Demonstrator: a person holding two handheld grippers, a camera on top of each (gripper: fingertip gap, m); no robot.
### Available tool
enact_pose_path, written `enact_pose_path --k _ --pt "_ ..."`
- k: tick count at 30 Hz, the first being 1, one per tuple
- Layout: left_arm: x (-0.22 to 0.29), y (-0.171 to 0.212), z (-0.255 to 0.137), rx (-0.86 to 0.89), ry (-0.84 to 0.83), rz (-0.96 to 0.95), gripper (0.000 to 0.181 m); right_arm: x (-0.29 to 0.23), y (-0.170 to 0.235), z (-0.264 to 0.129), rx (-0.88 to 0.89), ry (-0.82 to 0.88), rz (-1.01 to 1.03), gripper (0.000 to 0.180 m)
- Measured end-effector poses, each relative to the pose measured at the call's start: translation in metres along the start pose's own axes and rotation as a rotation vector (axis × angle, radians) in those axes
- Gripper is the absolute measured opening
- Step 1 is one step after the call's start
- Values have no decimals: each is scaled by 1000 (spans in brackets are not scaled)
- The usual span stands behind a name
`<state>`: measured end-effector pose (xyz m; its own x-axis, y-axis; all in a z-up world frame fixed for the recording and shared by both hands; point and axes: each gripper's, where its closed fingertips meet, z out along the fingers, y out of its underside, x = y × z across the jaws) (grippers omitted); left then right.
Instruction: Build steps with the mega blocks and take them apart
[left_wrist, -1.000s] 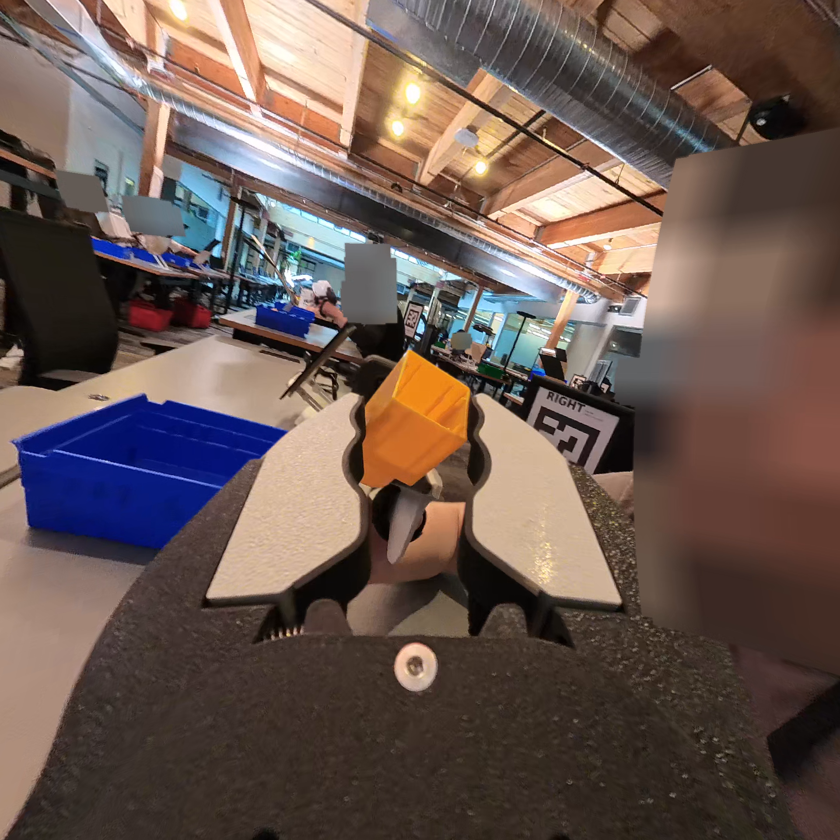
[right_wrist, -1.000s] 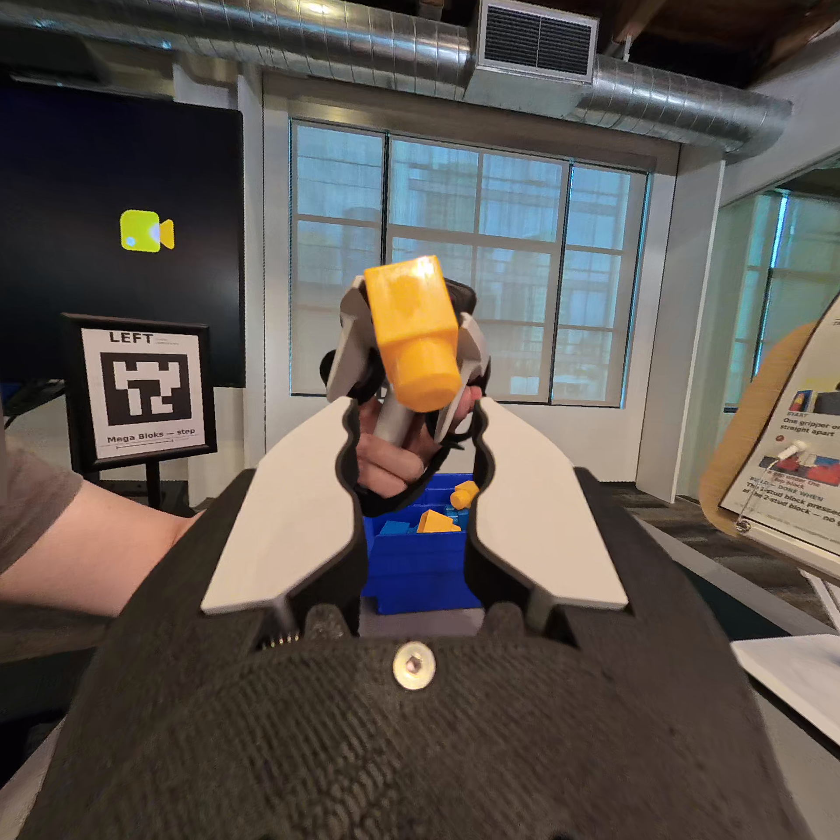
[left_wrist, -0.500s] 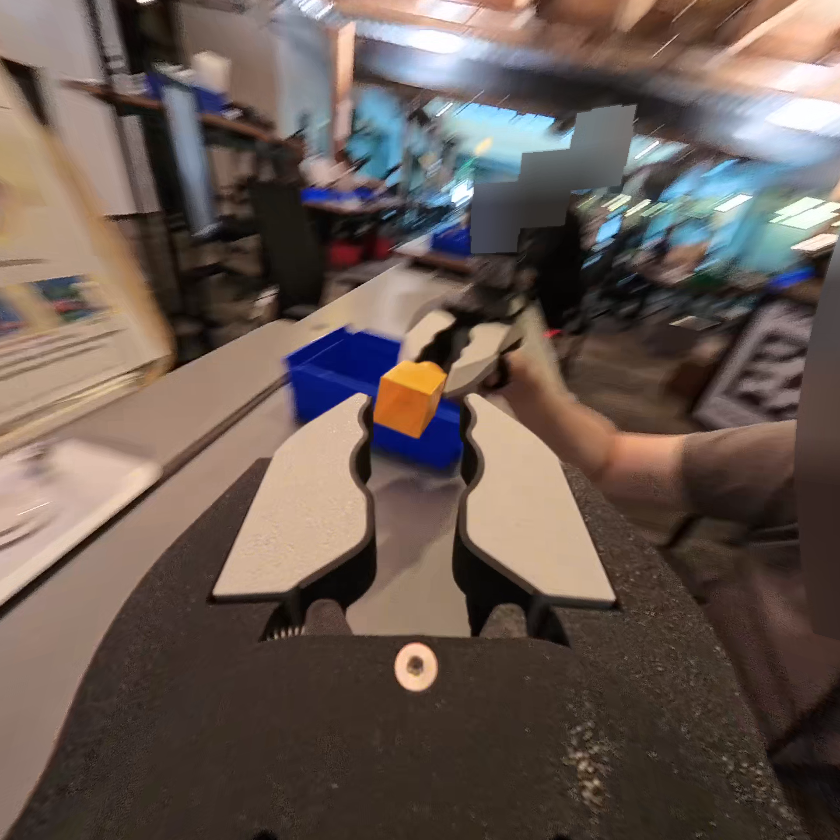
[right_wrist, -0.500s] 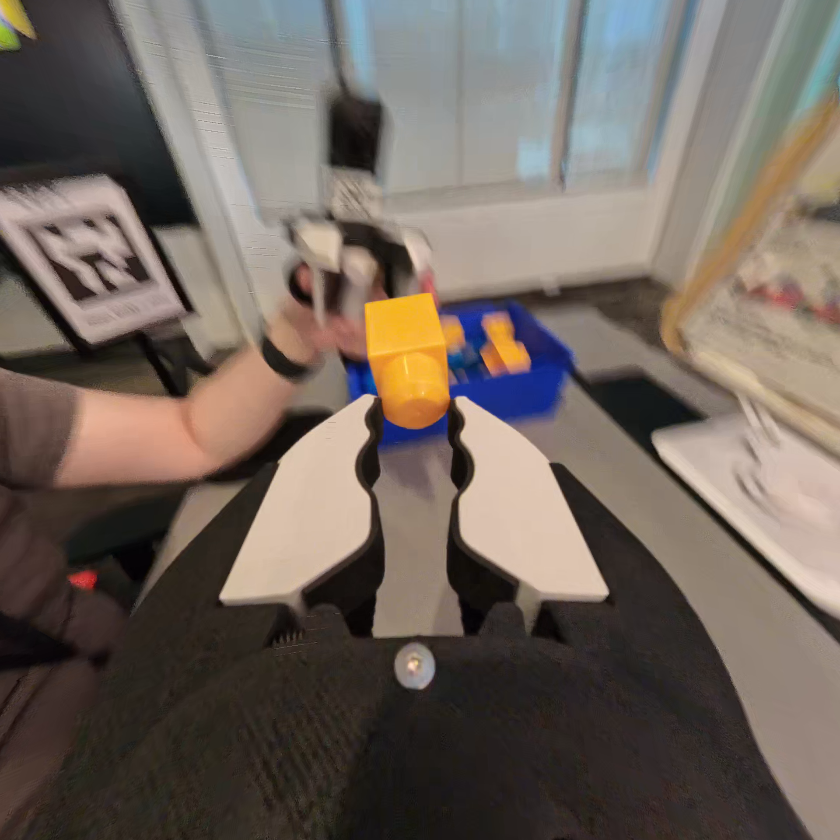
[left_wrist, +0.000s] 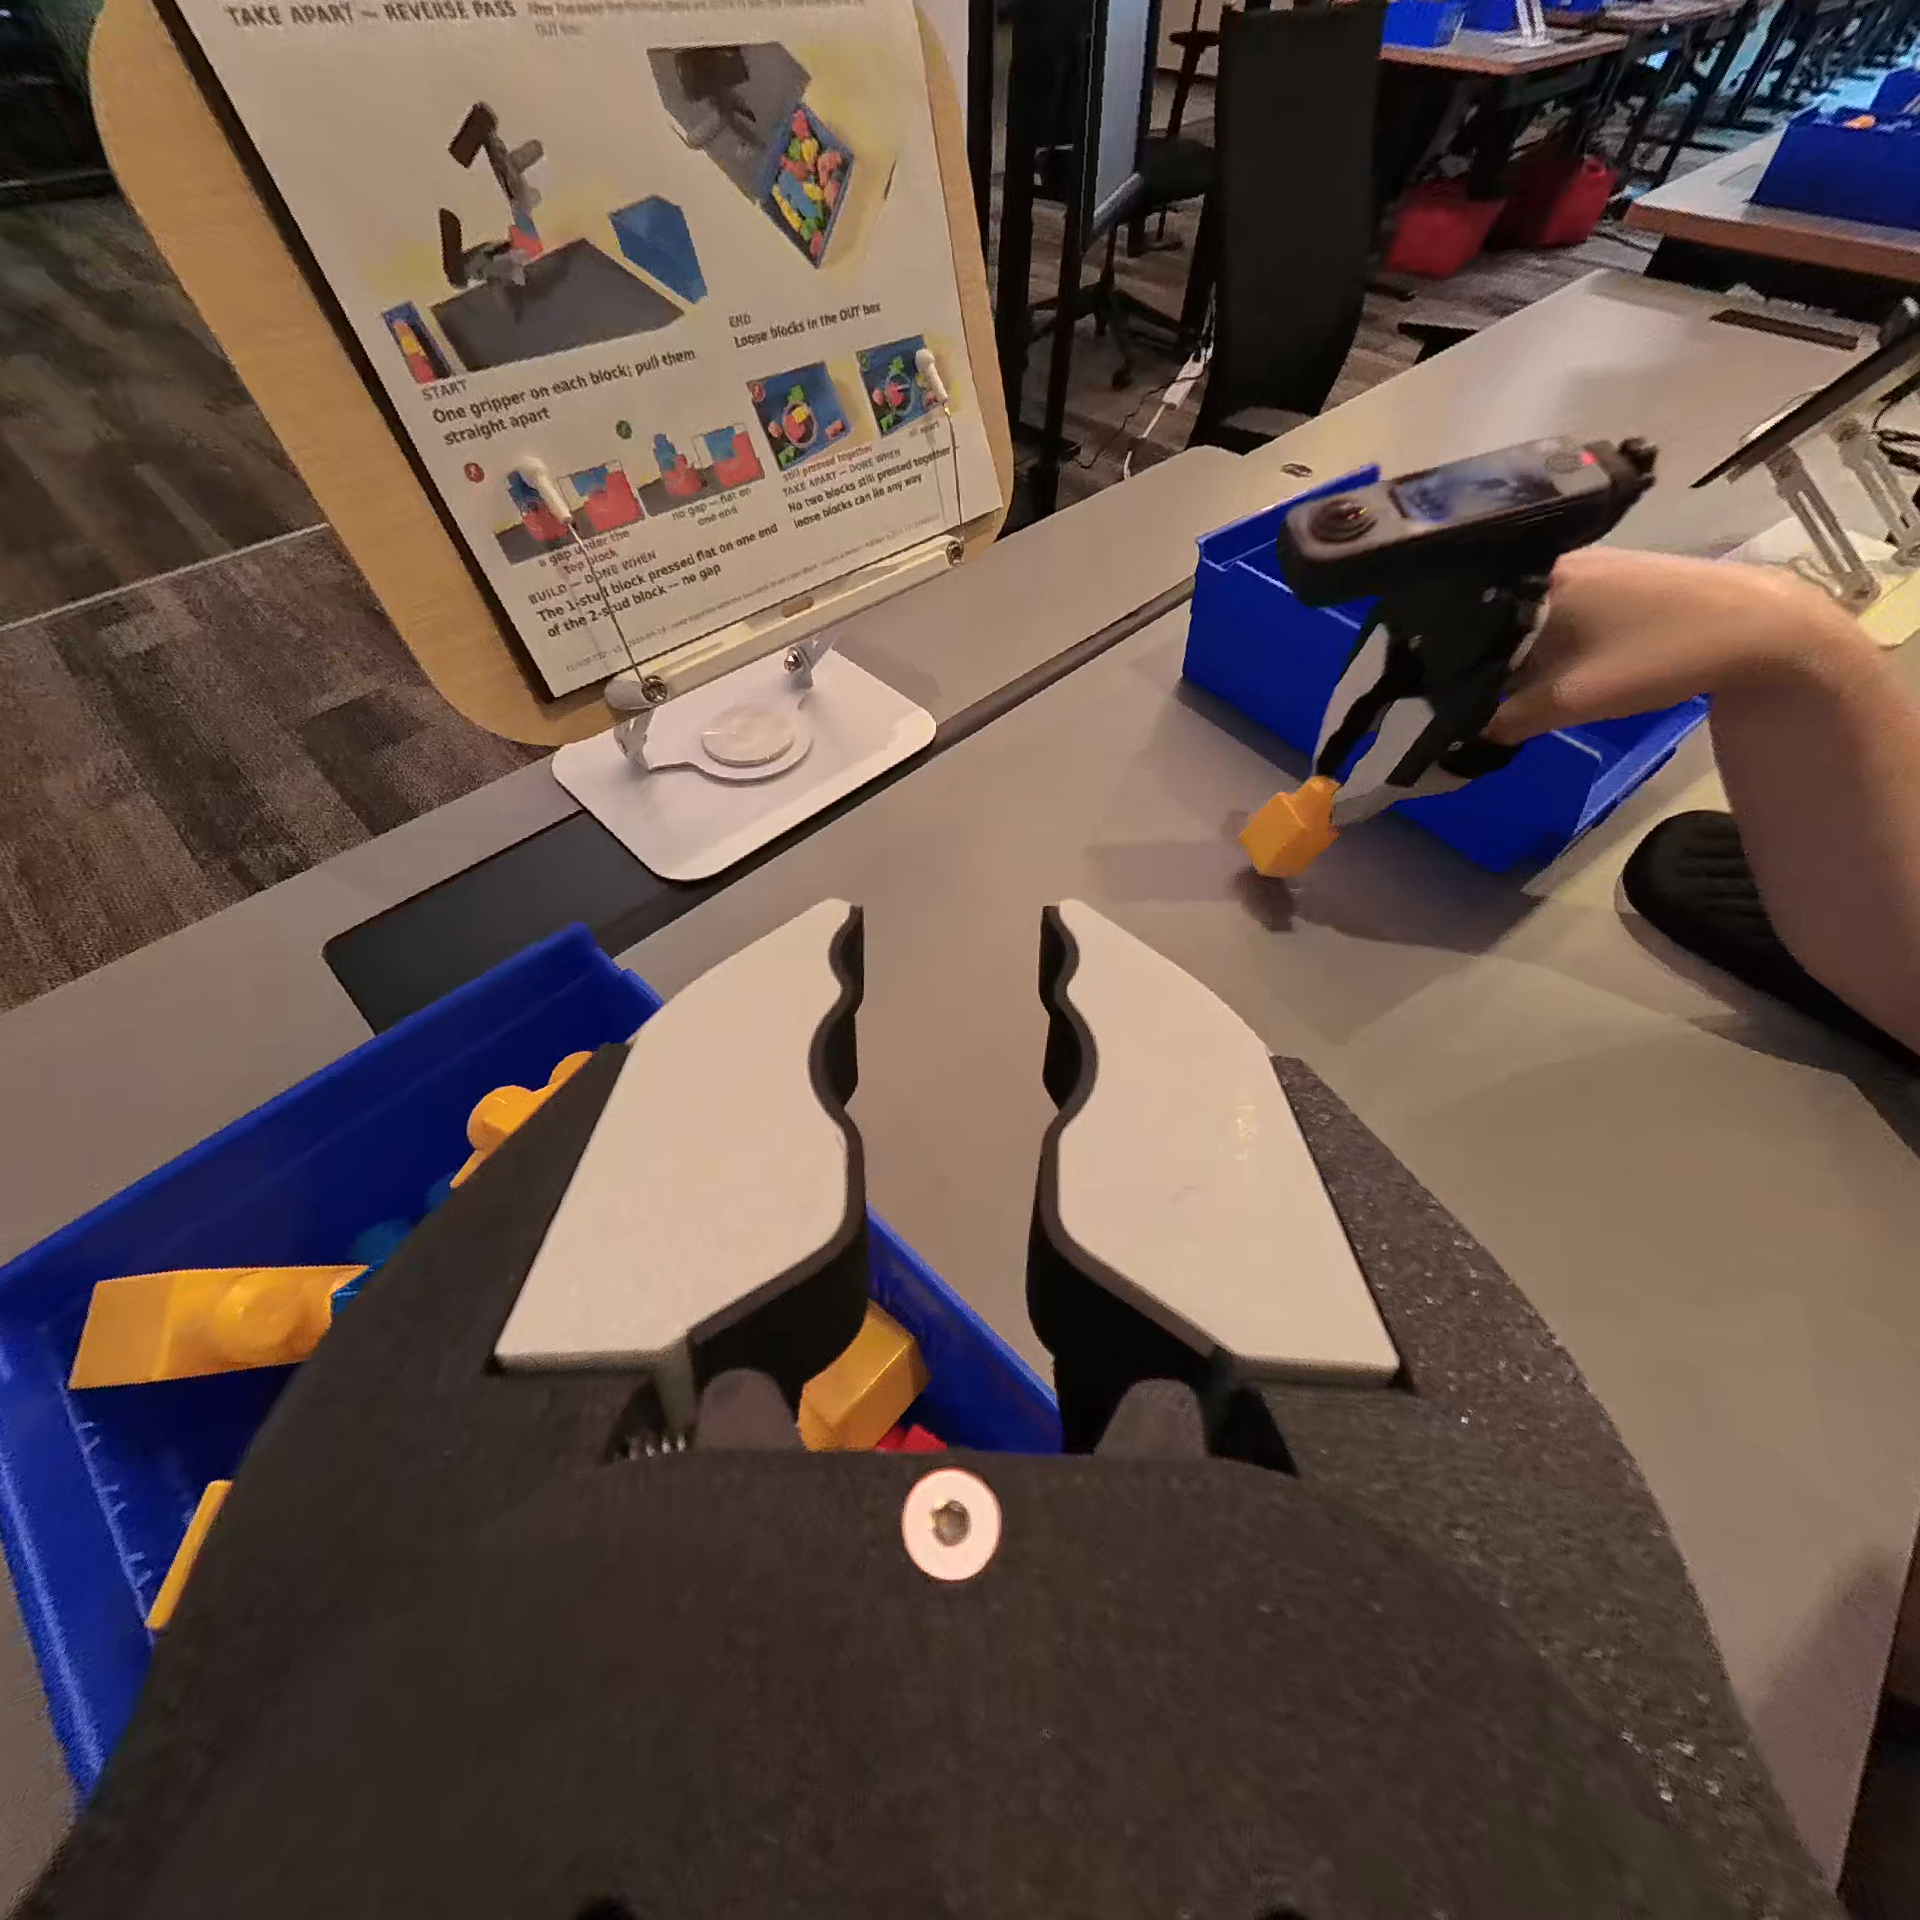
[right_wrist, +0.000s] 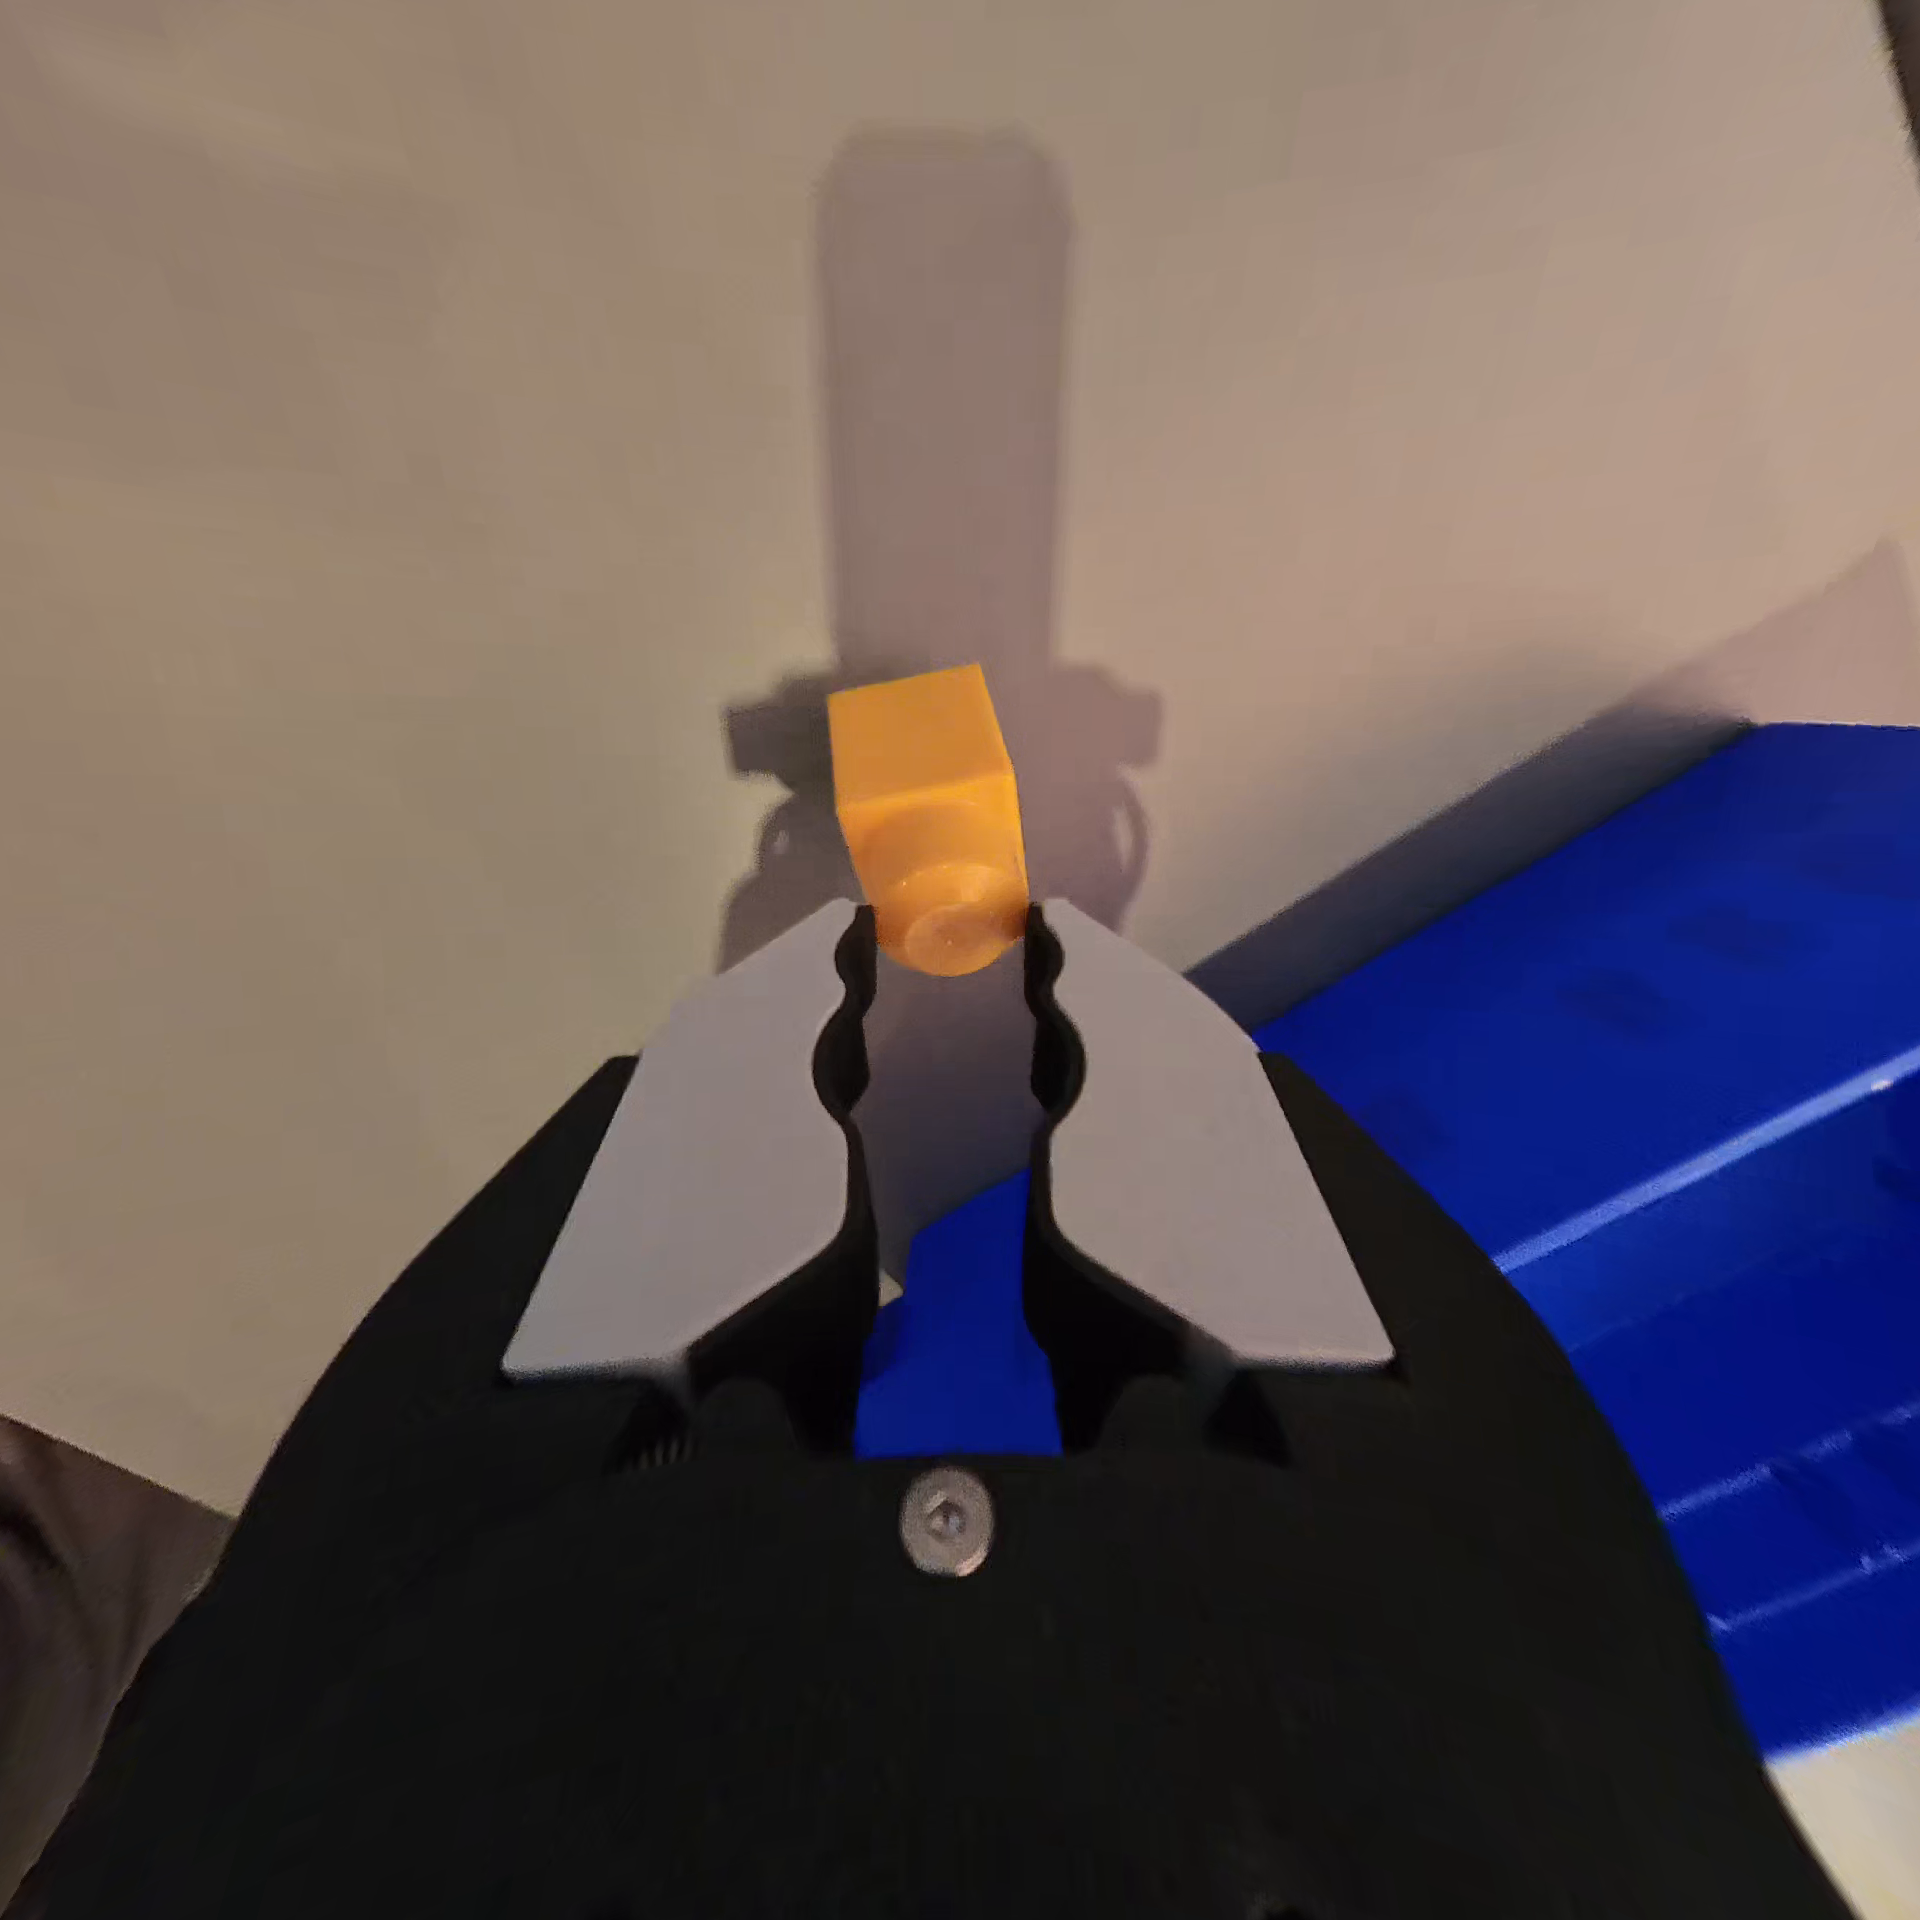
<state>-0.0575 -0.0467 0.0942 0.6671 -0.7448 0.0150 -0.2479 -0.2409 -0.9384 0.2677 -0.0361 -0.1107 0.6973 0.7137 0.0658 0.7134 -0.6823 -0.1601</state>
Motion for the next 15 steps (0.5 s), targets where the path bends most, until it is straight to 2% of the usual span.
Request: enact_pose_path --k 2,9,13,15 --pt "-1 2 0 -24 -24 16 32 1 -1 8 -45 17 -18 29" --pt "-2 12 8 -99 -68 66 36 -4 -25 15 -8 20 -83 29" --pt "-26 25 12 -162 -159 42 51 -7 -34 21 21 21 -122 30" --pt "-44 34 13 -193 -226 44 52 -9 -39 19 55 20 -141 31"
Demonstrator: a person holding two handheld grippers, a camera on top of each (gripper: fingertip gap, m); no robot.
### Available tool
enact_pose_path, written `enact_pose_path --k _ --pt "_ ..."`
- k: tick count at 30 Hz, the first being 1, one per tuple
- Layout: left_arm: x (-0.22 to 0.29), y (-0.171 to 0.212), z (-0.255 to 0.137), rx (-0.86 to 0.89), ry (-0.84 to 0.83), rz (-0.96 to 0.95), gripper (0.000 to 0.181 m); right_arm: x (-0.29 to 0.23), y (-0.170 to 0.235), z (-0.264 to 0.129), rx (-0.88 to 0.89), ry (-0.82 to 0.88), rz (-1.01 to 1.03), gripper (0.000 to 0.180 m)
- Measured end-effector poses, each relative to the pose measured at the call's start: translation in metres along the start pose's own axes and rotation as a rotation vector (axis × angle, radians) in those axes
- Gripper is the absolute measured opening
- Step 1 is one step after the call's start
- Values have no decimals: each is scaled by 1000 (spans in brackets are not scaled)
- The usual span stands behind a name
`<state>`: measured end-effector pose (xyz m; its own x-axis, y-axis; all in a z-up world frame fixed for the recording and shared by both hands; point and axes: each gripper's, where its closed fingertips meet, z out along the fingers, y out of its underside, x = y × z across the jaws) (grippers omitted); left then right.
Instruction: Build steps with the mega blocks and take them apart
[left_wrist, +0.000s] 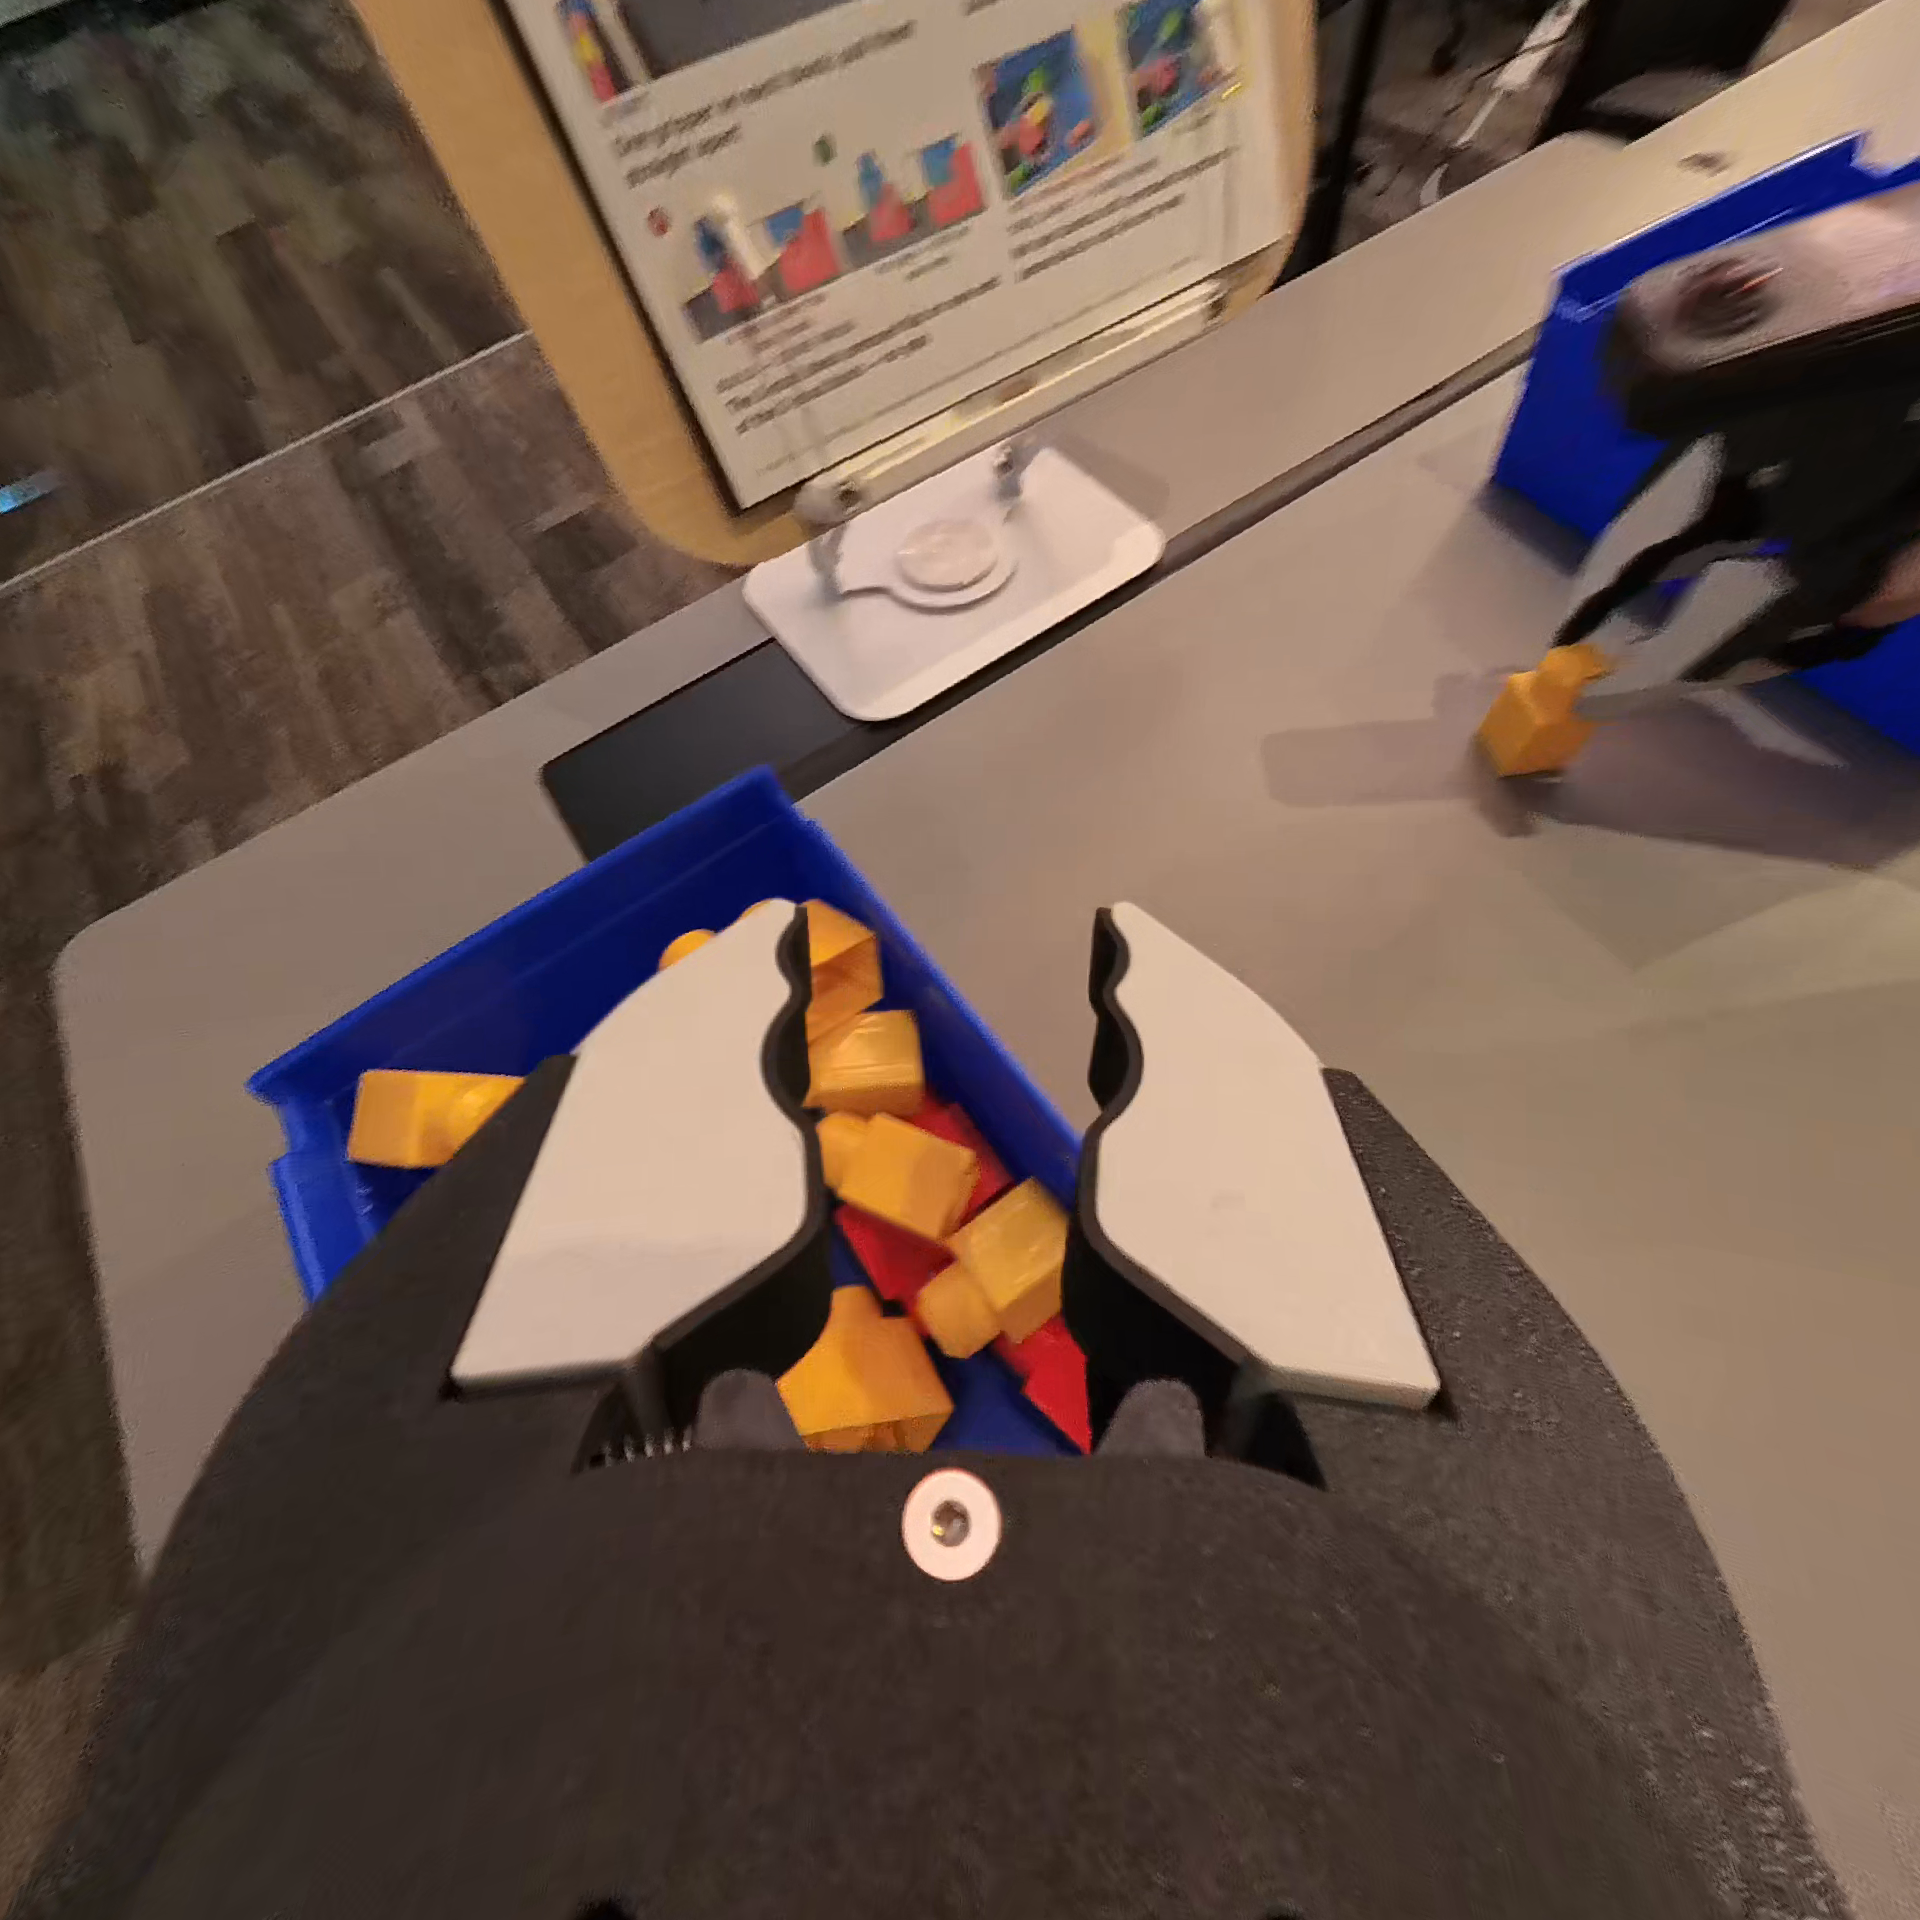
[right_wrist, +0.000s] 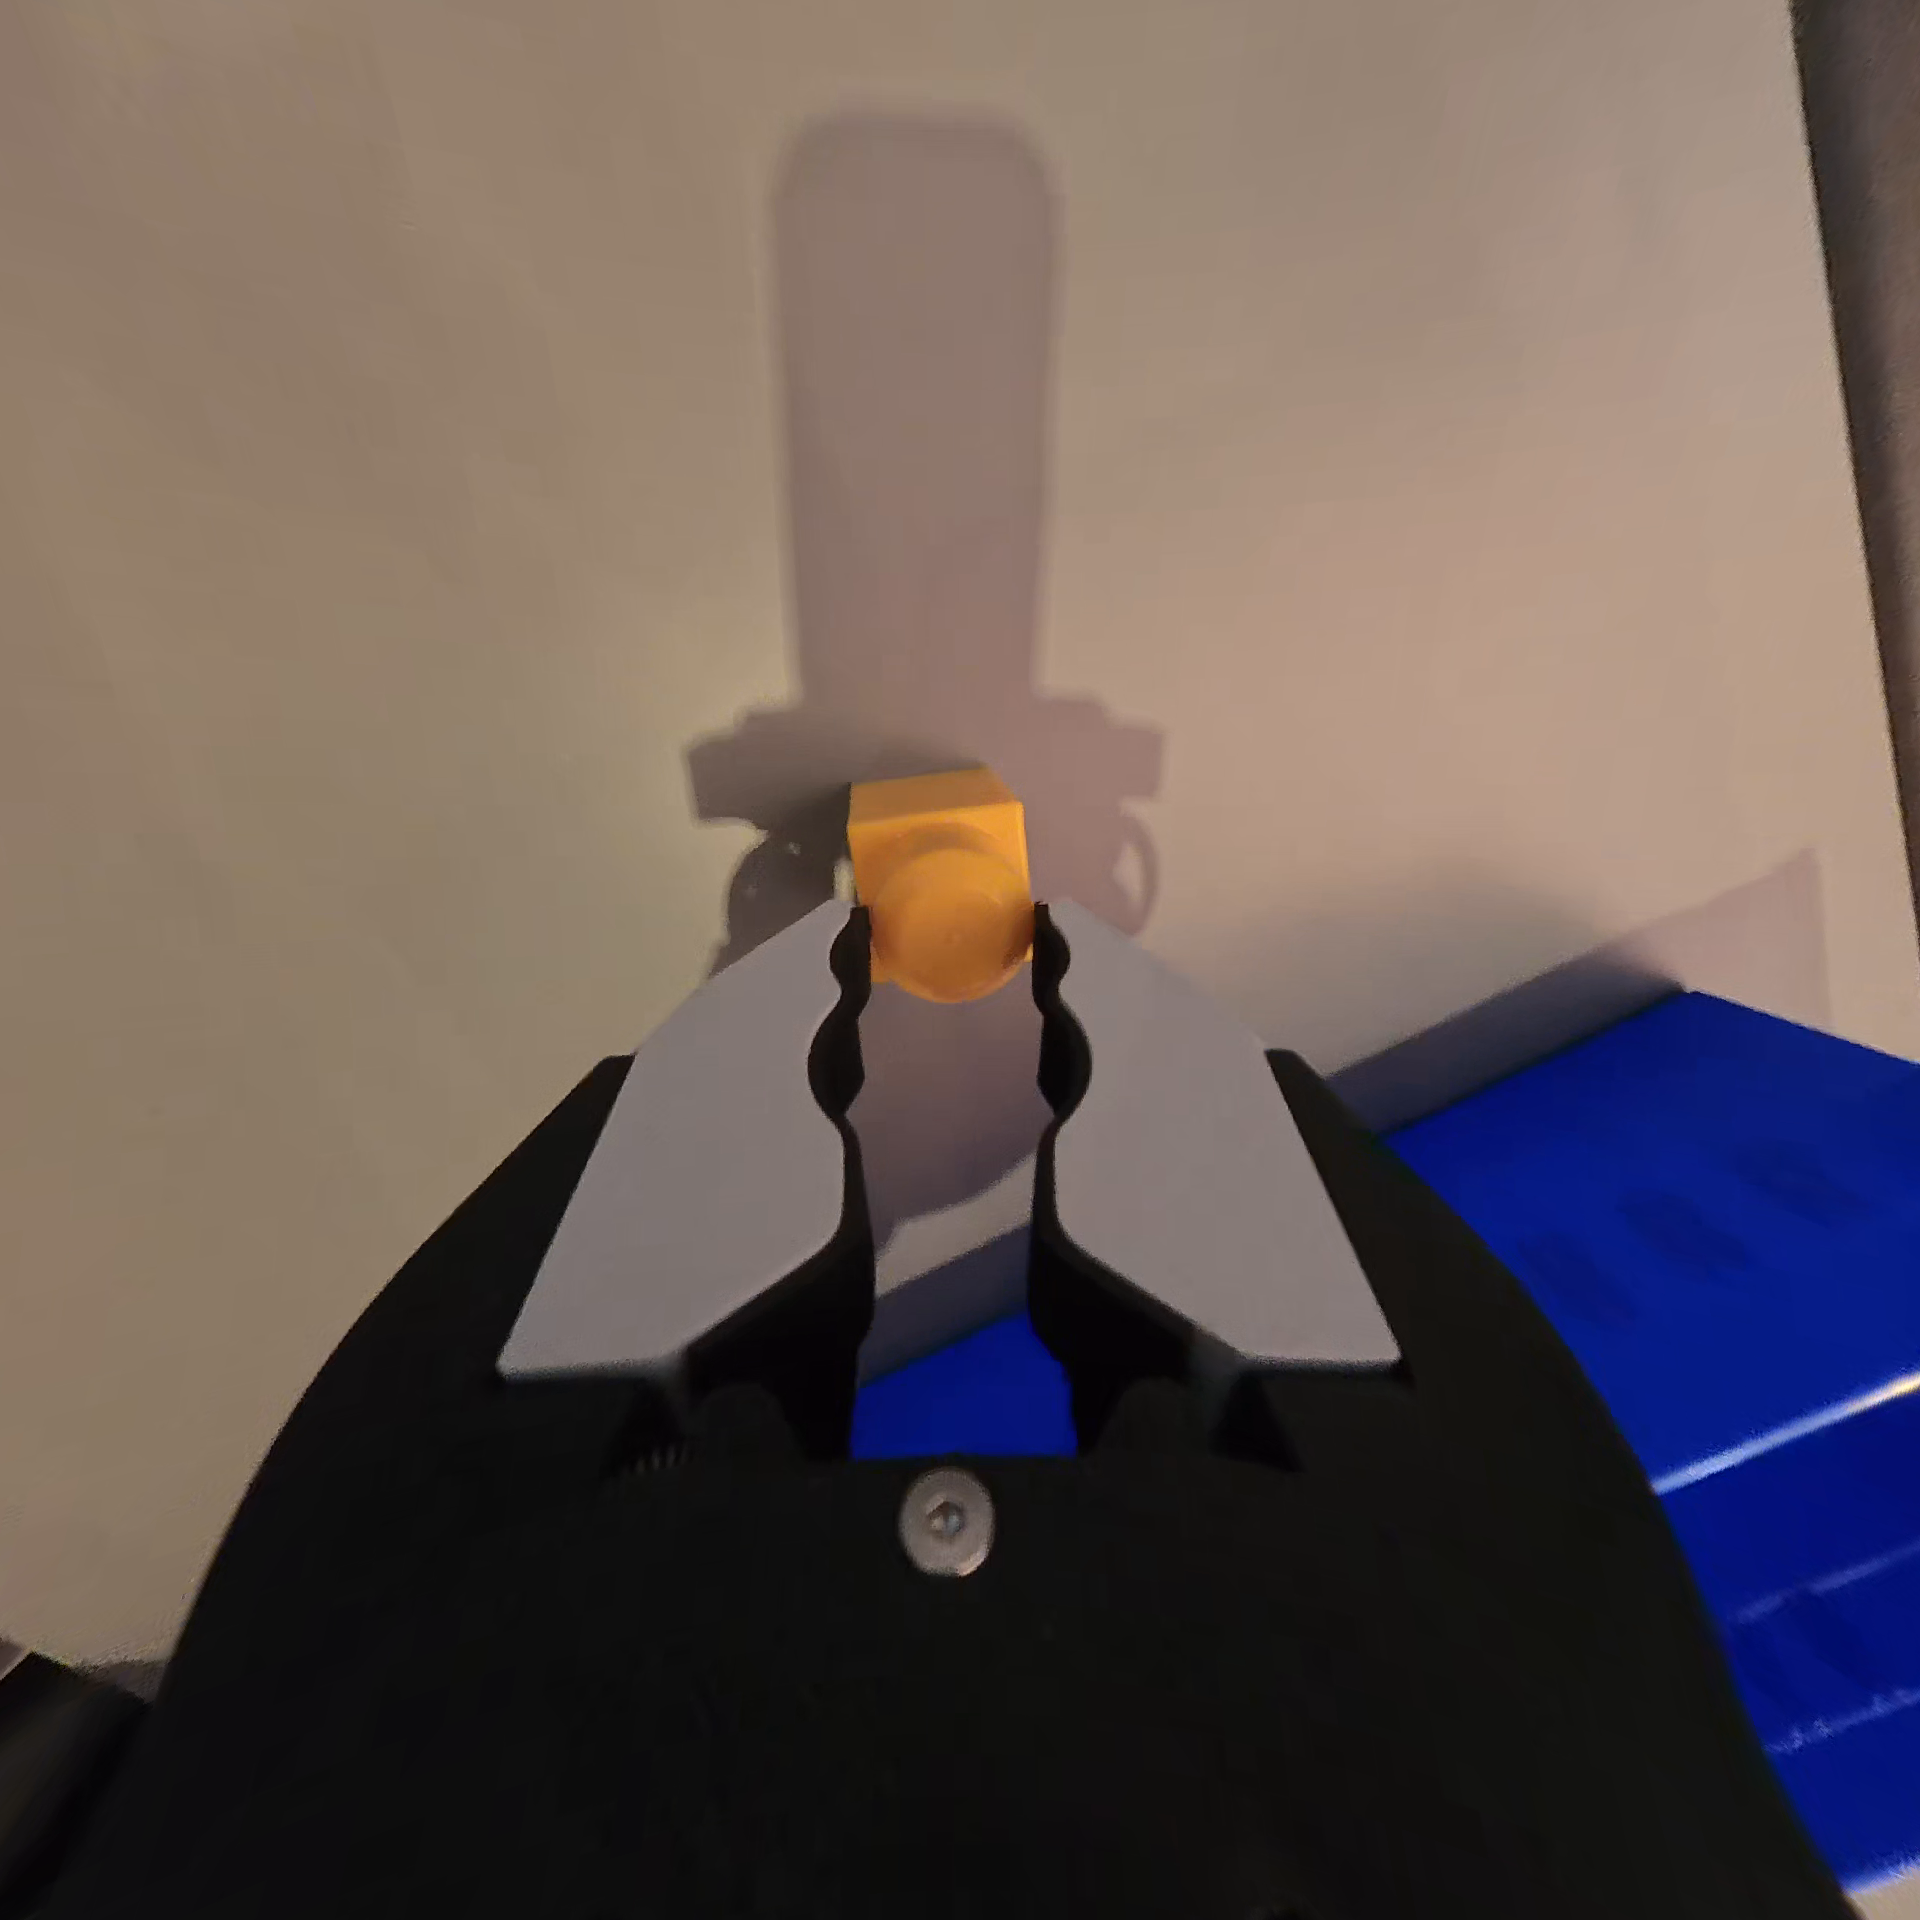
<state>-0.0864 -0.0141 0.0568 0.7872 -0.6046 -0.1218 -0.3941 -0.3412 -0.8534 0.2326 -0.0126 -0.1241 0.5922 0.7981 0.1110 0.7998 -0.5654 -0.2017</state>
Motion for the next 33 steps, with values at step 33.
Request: enact_pose_path --k 33 --pt "-76 96 116 -227 -59 -681 53 15 -11 -46 177 182 -140 55"
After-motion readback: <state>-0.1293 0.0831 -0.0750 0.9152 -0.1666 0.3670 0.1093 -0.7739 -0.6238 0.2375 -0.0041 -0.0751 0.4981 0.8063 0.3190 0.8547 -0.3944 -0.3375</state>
